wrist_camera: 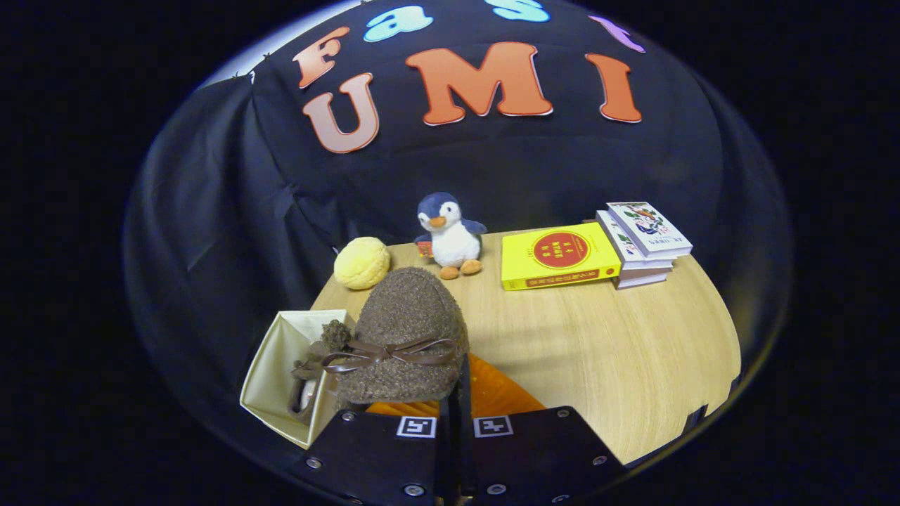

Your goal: Open the storage box then place both shoes into the box .Put the left shoe in first, then the right shoe, with the right side of both shoes facing outward in a uniform manner.

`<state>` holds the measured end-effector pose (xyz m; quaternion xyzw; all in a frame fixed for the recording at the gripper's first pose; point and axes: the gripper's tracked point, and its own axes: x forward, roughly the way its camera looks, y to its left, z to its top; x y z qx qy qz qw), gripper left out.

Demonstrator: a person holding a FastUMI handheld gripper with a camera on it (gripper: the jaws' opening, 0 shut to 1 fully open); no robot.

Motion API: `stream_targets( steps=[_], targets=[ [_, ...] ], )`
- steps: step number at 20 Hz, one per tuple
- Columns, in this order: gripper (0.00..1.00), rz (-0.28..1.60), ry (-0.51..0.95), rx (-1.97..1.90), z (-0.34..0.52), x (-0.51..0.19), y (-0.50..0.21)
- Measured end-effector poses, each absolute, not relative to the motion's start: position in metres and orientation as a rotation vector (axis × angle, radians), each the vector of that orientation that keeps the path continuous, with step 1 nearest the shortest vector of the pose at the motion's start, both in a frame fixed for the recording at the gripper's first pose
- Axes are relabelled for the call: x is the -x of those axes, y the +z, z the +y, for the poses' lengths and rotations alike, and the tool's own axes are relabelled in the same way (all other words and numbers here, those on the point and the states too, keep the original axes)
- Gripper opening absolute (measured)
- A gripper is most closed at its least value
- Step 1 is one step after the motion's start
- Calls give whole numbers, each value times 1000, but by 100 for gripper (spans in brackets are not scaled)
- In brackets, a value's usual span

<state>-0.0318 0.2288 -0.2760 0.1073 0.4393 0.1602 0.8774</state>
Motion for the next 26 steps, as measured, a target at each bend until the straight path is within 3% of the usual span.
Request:
stream_targets(
  steps=[9, 19, 22, 26],
  targets=[
    [5, 984, 497, -167, 382, 60, -267],
    [7, 1159, 440, -36, 434, 87, -342],
    [24, 1200, 486, -42, 438, 100, -340],
    [38, 1179, 578, -89, 431, 101, -315]
  ],
)
